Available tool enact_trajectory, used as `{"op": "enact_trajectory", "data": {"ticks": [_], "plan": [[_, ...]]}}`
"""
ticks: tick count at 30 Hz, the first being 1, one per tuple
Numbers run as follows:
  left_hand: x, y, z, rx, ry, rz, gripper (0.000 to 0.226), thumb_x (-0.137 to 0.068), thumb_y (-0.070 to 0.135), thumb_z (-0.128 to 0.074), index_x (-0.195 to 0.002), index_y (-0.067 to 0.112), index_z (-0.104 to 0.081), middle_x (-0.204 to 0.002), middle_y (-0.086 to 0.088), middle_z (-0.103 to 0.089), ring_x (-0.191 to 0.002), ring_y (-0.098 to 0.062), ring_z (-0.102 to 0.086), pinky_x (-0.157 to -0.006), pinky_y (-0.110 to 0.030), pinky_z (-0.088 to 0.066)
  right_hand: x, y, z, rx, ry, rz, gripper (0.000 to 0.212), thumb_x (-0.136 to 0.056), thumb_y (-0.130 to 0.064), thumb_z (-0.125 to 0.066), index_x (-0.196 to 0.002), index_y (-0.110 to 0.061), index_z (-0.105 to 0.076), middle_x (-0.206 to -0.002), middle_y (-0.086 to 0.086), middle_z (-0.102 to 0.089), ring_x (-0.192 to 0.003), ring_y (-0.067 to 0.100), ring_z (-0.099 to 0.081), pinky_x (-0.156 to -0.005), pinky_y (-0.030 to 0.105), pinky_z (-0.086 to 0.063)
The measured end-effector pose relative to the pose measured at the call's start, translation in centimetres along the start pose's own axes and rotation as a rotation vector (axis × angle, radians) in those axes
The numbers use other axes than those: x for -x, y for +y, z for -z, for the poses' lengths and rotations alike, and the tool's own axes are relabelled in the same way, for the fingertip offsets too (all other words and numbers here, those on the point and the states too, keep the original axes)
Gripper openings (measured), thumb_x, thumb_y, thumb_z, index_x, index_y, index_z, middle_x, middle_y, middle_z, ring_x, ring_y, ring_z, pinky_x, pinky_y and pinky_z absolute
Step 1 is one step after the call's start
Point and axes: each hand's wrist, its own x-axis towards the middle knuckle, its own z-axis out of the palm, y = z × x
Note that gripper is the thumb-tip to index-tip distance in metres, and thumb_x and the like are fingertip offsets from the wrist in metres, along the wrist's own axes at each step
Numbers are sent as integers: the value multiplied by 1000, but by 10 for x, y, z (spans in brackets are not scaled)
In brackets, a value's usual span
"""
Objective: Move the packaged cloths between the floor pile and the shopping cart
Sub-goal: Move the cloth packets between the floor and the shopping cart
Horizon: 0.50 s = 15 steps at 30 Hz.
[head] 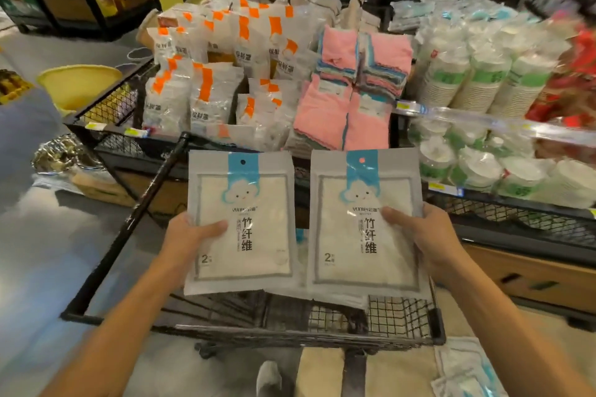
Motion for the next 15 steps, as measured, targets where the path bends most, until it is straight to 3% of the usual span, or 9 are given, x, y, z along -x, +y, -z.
{"op": "enact_trajectory", "data": {"ticks": [7, 15], "plan": [[-97, -42, -5, -92, -151, 141, 32, -80, -5, -75, -107, 10, -69, -92, -4, -80, -86, -30, -77, -67, -40, -60, -35, 43, -31, -15, 174, -120, 26, -90, -7, -74, -115, -7, -67, -99, 10, -81, -89, 29, -79, -71, 44, -63], [-163, -104, -27, -193, -225, 278, 28, -83, -4, -74, -106, 10, -68, -96, -5, -78, -87, -24, -75, -70, -37, -58, -82, 99, -29, 9, 307, -261, 25, -89, -4, -75, -112, -4, -67, -93, 10, -81, -82, 28, -79, -60, 36, -63]]}}
